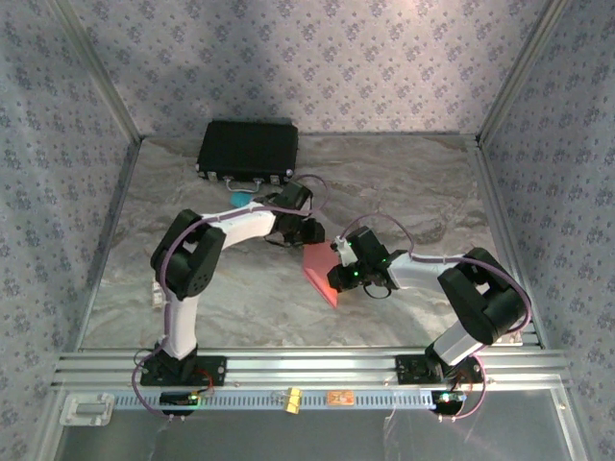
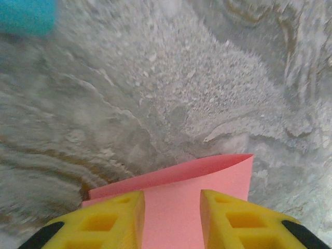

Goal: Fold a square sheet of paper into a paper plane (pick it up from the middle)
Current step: Third fold the triangle at the center of the table.

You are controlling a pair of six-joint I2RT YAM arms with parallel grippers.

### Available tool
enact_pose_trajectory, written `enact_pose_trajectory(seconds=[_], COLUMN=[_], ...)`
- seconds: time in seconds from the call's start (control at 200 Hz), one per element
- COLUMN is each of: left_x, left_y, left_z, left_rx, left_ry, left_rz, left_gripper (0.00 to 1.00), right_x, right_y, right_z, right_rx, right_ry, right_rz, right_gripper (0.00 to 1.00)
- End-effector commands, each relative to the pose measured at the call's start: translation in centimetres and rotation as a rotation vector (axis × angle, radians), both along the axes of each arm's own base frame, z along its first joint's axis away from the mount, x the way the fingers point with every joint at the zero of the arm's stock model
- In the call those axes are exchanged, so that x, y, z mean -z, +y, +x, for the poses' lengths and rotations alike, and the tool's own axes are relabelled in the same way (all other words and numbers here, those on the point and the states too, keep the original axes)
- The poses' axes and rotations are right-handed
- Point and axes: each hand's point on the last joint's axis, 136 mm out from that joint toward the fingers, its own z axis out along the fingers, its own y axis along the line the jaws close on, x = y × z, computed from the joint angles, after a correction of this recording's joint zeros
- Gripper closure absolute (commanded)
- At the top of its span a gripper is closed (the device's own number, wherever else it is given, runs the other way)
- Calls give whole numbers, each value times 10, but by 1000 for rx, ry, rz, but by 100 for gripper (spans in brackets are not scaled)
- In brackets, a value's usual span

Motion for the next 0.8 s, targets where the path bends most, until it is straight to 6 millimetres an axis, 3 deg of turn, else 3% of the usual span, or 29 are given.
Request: enact_pose_trajectory(seconds=[0.0,0.095,0.3,0.605,0.794], left_x=[-36,-41,-39,-29,-27], left_y=[15,20,19,0,-3], left_z=[4,-7,-40,-74,-79], left_rx=[-63,-90,-172,-153,-173], left_ry=[-70,-66,1,21,18], left_rz=[15,-30,-216,-261,-264], left_gripper=[66,72,100,100,100], right_x=[16,13,16,16,16], right_y=[-15,-16,-20,-20,-22], right_z=[-5,-4,-2,-1,0], right_rx=[42,52,86,91,109], right_ry=[32,21,27,25,20], right_rz=[-68,-65,-79,-75,-67], right_gripper=[100,100,100,100,100])
